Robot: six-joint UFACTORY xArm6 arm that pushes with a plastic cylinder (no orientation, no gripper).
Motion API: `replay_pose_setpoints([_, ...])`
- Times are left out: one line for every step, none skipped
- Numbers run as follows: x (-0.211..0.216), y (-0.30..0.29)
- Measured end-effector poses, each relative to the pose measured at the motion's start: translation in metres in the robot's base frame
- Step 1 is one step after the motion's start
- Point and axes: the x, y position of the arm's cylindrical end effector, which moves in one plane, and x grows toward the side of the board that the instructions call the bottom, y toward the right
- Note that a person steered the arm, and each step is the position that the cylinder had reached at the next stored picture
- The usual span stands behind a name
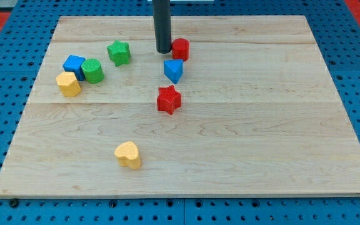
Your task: Place the yellow hexagon and blue cube in a horizontal line
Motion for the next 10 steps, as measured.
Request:
replay_pose_setpoints([-0.024,0.014])
replay_pose_setpoints([-0.050,-0.031])
replay_pose_setpoints([-0.045,-0.084])
replay_pose_setpoints([-0.035,-0.157])
replay_pose_setpoints([0.014,-0.183])
replay_pose_setpoints([0.073,-0.189])
replay_pose_setpoints([0.127,-0.189])
replay_pose_setpoints([0.134,-0.186])
replay_pose_setpoints([0.155,-0.197])
replay_pose_setpoints([0.186,-0.220])
